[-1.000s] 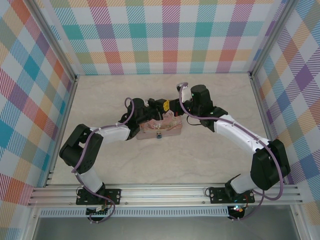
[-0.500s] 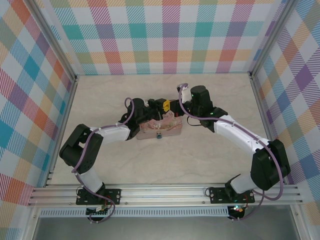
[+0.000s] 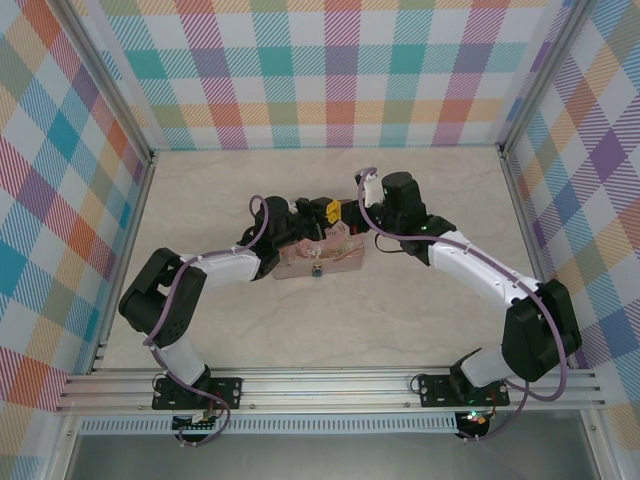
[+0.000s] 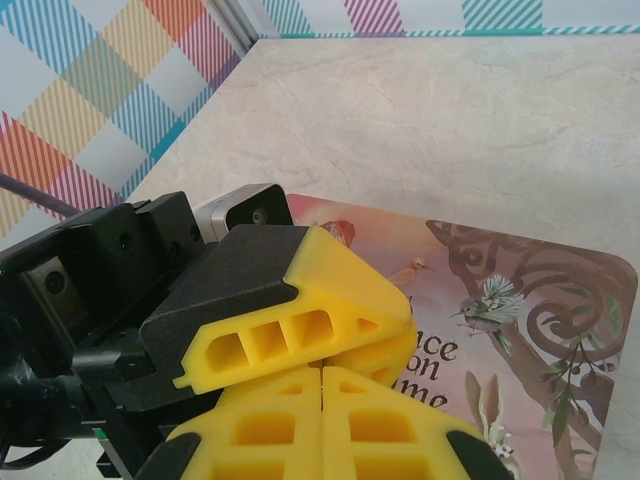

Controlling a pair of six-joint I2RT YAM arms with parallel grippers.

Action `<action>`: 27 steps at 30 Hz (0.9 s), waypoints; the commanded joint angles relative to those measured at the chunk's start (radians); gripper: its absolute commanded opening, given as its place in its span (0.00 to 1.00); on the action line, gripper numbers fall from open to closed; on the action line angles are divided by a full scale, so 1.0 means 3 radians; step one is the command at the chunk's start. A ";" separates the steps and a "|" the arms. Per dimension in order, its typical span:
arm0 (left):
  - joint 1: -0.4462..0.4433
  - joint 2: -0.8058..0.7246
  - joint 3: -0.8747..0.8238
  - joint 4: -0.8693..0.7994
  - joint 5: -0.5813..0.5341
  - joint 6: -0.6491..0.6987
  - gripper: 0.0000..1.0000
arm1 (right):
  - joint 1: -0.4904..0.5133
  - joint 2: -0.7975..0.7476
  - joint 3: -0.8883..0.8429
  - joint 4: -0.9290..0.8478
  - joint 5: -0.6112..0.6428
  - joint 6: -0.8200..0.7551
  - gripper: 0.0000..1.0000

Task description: Unlock the padlock with the key

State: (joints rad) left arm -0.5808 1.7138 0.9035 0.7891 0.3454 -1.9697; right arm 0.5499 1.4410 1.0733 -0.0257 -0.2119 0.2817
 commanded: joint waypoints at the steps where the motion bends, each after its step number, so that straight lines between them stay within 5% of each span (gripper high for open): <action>1: -0.0043 0.0041 -0.0046 0.0187 -0.0032 -0.0541 0.14 | -0.0018 -0.0107 -0.0043 -0.0001 0.0034 0.0059 0.00; 17: -0.0038 0.0039 -0.0022 0.0172 -0.0045 -0.0353 0.02 | -0.0096 -0.0127 -0.0086 0.0018 -0.0090 0.0145 0.00; 22: -0.0024 -0.0103 0.0107 -0.0224 -0.0078 0.0403 0.00 | -0.0308 -0.0227 -0.0142 0.0027 -0.0528 0.0276 0.09; 27: -0.0007 -0.0422 0.0400 -0.1169 -0.0262 0.1693 0.00 | -0.0614 -0.0407 -0.0347 0.0219 -0.1073 0.0455 0.26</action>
State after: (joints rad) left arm -0.5869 1.6772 0.9512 0.6125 0.3161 -1.7206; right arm 0.4049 1.3670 0.9966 -0.0151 -0.4061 0.3782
